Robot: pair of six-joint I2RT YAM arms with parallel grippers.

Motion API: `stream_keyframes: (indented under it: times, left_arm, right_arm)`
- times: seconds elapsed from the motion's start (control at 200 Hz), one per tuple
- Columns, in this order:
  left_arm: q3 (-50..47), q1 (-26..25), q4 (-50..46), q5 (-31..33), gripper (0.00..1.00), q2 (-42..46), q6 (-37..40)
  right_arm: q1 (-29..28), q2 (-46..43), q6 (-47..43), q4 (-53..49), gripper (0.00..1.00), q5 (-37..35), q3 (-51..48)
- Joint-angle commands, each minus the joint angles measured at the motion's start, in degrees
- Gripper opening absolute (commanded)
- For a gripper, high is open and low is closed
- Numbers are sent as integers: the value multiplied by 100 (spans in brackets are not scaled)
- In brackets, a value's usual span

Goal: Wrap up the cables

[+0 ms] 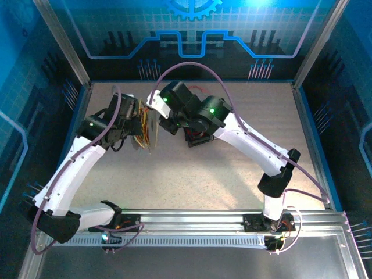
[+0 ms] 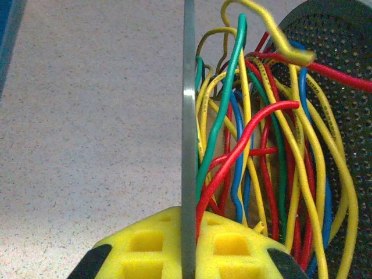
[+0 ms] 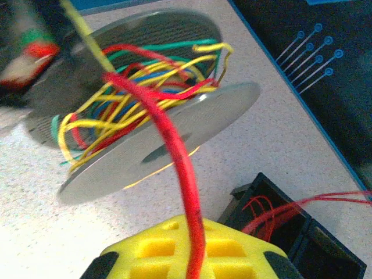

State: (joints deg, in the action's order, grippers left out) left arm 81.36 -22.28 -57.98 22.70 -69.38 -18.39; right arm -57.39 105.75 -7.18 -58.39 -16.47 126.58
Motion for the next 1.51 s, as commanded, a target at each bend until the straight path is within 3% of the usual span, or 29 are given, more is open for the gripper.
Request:
stream_keyframes:
  times: [0.0, 0.15, 0.305, 0.495, 0.6, 0.871, 1.106, 1.391, 1.501]
  left_arm:
    - [320, 393, 527, 340, 0, 57, -476]
    - [346, 858, 728, 223, 0, 47, -792]
    - [460, 1332, 1009, -127, 0, 42, -1185]
    - [889, 1670, 1173, -727, 0, -162, -1552]
    - [1146, 1880, 1192, -1148, 0, -228, -1703]
    - [1834, 2615, 1016, -3174, 0, -350, -1917]
    - [2029, 3173, 1129, -4878, 0, -274, -2197]
    - [1942, 3410, 1219, -5693, 0, -86, -2315]
    - [1675, 3511, 1692, -6333, 0, -2, -2612]
  right_arm:
    - [-427, -252, 393, -647, 0, 442, 146]
    - [-852, -489, 922, -374, 0, 1014, -639]
    - [-1149, -755, 1660, 601, 0, 1626, -1913]
    - [-1345, -818, 2411, 1947, 0, 1484, -3304]
    - [-1195, -881, 2765, 2895, 0, 1417, -4212]
    - [-273, -911, 2904, 4679, 0, 1256, -6040]
    - [297, -468, 2720, 5524, 0, 1443, -6409]
    - [952, 22, 2977, 6148, 0, 1797, -6628]
    - [1156, 139, 3086, 6320, 0, 2088, -6691]
